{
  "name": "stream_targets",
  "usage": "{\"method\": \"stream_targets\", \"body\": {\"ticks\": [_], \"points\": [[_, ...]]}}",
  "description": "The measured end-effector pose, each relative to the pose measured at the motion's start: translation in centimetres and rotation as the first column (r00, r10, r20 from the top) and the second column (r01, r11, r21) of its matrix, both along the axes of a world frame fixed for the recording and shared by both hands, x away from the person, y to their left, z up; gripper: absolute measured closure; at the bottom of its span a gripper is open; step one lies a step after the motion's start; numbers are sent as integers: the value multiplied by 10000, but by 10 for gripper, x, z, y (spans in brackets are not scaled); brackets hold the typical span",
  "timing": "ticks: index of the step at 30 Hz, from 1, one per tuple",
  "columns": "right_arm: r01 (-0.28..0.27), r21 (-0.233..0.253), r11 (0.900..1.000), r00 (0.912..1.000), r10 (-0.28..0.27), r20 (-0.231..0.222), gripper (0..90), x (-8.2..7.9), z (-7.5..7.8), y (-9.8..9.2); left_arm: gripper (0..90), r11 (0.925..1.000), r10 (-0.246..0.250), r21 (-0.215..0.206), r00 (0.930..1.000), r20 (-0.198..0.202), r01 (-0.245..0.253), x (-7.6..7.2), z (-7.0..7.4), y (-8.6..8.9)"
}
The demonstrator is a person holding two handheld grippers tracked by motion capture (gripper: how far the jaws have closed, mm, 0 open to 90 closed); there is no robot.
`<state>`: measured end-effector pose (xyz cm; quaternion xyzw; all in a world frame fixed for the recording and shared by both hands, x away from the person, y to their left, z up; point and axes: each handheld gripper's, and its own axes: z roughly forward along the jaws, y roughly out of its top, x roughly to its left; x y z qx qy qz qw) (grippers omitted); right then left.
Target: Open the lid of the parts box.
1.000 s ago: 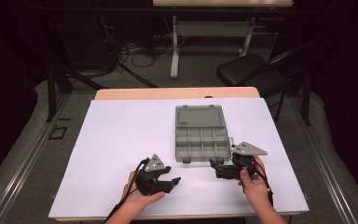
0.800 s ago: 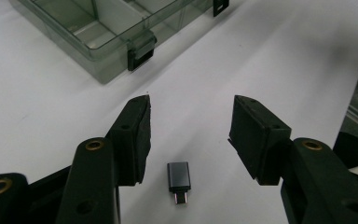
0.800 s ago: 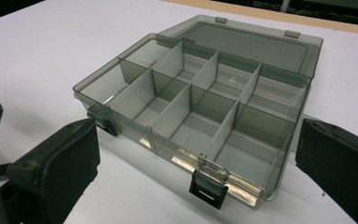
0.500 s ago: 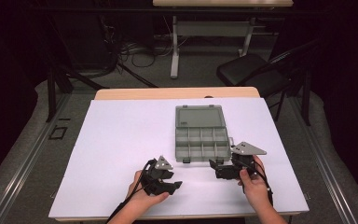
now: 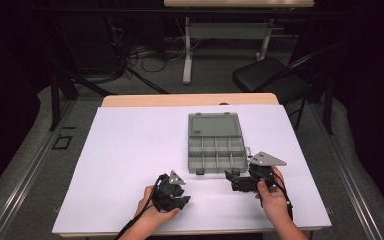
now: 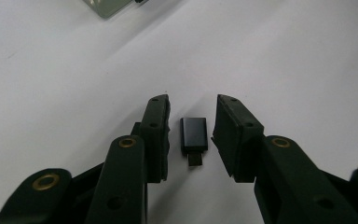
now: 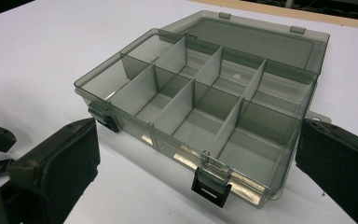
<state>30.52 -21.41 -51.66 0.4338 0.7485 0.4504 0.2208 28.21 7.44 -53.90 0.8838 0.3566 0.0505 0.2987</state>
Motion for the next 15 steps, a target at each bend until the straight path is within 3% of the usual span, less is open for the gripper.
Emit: {"method": "stream_targets", "body": {"ticks": [15], "points": [[-77, -9, 10000, 9999, 76, -66, 0, 1, -2, 1, 704, 9996, 68, 291, 10000, -9, -67, -1, -4, -3]]}}
